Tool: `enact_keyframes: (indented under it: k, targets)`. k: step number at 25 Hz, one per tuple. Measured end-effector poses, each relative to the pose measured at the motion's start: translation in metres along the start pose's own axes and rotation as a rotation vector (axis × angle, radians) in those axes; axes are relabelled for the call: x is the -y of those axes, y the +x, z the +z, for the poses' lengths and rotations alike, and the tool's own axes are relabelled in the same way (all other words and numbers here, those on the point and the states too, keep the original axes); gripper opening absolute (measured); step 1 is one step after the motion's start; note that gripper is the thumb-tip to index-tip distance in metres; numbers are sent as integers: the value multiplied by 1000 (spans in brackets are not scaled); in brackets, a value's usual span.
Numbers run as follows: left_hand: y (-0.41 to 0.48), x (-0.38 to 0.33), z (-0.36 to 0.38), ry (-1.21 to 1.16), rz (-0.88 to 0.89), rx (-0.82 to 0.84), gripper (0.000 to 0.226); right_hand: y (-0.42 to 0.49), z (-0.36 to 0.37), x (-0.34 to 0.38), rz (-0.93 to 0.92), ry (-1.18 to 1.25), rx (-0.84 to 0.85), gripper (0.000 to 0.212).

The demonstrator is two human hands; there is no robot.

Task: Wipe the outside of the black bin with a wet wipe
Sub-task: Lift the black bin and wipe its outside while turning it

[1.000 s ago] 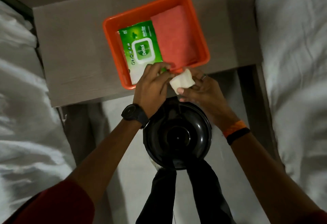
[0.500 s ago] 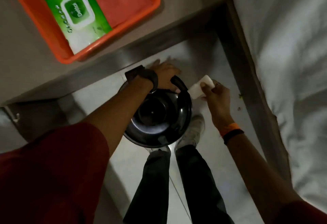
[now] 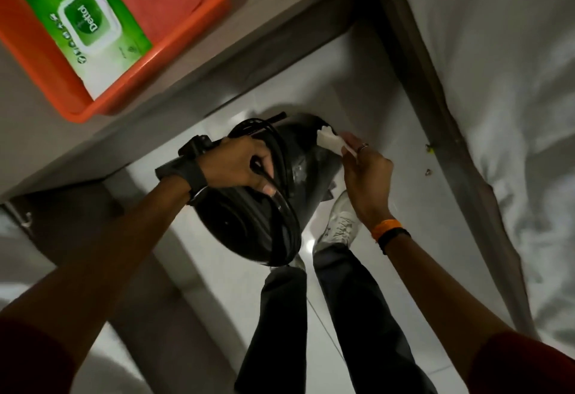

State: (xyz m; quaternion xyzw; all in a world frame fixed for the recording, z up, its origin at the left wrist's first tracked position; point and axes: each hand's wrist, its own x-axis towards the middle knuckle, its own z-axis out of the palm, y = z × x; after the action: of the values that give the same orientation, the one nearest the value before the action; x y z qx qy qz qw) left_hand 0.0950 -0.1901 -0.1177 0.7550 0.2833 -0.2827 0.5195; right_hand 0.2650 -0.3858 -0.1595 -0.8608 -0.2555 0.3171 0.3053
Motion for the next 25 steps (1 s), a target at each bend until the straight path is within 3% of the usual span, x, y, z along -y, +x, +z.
enact_keyframes:
  k: [3, 6, 9, 11, 12, 16, 17, 19, 22, 25]
  targets:
    - [-16, 10, 11, -39, 6, 36, 24, -13, 15, 2, -169, -28, 97, 42]
    - [-11, 16, 8, -127, 21, 5, 24, -40, 32, 2, -477, -76, 244, 46]
    - [-6, 26, -1, -183, -2, -8, 26, -58, 39, -2, -584, -71, 463, 54]
    - [-6, 31, -2, -181, -4, 14, 26, -44, 40, -11, -675, -225, 491, 57]
    - [-6, 33, -2, -176, 4, 22, 25, -27, 41, -16, -631, -273, 478, 57]
    - [-5, 40, -4, -188, 37, -16, 24, 30, 51, -17, -160, -193, 387, 56]
    - [-4, 40, -6, -209, 38, -31, 23, 20, 53, -12, -186, -143, 378, 57]
    - [-6, 41, -9, -249, 17, -49, 21, -23, 57, -3, -444, -80, 461, 58]
    - [-14, 42, -5, -214, 18, 11, 22, -37, 53, -9, -739, -174, 567, 54]
    - [-14, 40, 3, -175, 54, 28, 23, 29, 58, -9, -484, -327, 436, 49]
